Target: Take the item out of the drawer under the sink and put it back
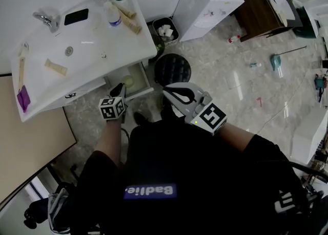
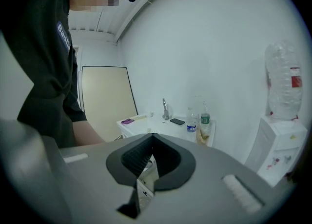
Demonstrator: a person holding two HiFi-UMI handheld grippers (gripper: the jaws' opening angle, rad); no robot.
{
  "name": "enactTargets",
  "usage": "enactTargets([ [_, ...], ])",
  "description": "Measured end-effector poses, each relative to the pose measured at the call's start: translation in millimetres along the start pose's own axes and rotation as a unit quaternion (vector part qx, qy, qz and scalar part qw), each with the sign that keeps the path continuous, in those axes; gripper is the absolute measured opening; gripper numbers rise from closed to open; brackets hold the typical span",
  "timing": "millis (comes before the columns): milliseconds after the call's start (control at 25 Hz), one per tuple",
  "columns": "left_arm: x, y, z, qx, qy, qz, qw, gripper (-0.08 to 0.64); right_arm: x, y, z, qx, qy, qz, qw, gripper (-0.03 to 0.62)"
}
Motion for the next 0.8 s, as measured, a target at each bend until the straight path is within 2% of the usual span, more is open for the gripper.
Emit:
enactTargets([
  [120,18.5,12.2,-15.4,0.0,0.033,0.012,0.9994,0.068,-0.5,-6.1,-5.2,0.006,0.009,-0.007,1.0,-0.005],
  [560,74.3,39.4,-55.3,0.021,0.125,0.043,0.991,0.124,-13.0,-32.1,-29.5,0.029,0.046,-0.039,0.998,-0.004],
  [800,103.7,59.8,-70.3,-0.009,0.159,0.061,0.9854,0.129,-21.3,-47.6,-42.3,0.048,0.066,-0.059,0.995,-0.003],
])
Point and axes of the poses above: the fingertips, and each gripper's own axes: x forward along the fingers, y to its left, z out of its top, the point moved 7 cm from there along -x, backward along the fingers, and after that the axes turned 9 degrees about x, right-handed, at the moved point
